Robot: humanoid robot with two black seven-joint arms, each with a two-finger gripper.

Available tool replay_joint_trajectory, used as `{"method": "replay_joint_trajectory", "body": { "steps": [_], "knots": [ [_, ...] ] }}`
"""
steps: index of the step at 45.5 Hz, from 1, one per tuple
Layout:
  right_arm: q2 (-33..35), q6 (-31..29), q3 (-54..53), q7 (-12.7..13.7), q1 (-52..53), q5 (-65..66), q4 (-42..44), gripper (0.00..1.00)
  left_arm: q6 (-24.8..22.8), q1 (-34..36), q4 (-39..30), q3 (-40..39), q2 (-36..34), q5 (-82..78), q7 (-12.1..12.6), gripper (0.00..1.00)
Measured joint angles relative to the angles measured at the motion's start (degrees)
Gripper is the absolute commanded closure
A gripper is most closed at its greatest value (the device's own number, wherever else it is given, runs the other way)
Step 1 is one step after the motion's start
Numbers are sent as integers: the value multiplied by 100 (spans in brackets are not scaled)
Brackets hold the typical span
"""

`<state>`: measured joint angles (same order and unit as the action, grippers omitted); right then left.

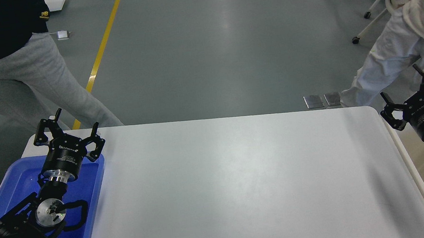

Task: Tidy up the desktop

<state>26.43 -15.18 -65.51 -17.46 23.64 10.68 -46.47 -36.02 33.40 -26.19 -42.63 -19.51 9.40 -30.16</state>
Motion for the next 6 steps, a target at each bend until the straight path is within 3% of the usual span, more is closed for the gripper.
{"method": "replay_joint_trajectory", "body": {
  "steps": [6],
  "knots": [
    [-281, 17, -303, -35, -57, 299, -50, 1, -1, 0, 0, 0, 0, 0, -5, 0]
  ]
}}
